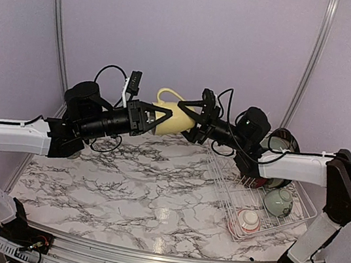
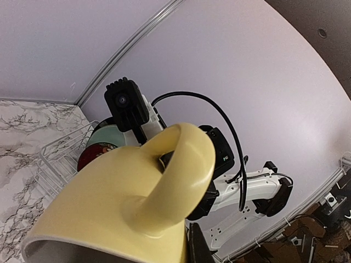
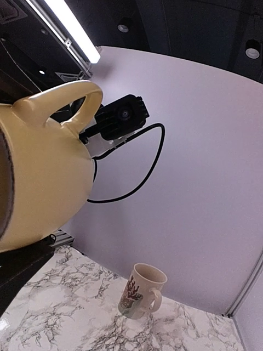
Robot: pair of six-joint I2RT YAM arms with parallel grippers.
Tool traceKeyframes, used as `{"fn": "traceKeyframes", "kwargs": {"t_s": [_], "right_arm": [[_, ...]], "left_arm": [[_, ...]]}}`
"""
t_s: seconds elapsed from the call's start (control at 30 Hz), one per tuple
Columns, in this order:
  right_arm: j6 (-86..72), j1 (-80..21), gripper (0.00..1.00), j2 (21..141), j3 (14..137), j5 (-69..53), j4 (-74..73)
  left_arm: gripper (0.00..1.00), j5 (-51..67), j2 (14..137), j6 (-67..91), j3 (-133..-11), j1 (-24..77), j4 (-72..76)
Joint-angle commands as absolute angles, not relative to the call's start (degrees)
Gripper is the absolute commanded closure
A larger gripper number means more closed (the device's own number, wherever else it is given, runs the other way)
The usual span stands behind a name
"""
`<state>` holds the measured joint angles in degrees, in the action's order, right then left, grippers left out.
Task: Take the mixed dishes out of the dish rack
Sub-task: Pass from the right arm to the left, then place the cup at the center of the board.
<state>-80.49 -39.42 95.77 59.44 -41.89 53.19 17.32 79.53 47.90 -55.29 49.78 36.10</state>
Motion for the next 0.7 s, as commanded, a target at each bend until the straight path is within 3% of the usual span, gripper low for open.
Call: {"fn": "traceKeyframes", "kwargs": {"t_s": [0.0,0.17,0.37,0.67], "right_arm": [[-80.3,-40.0,0.58,95.5,61.0,-42.0,56.1],[-73.5,-39.6,0.04,93.6,60.1,-41.7,50.8],[-60.8,-36.6,0.02,89.2,58.2,-39.4,36.9],[-43.3,-33.0,0.02,85.1,59.9,-32.9,14.8]], "left_arm": [[1.00,12.7,77.7,43.8,-55.5,49.2,31.6],[1.00,9.6,73.2,40.1,-55.1,49.2,24.1],[1.00,4.1,65.6,33.4,-54.7,49.1,7.4],[1.00,-10.6,62.2,20.0,-63.9,49.0,-39.7]]}}
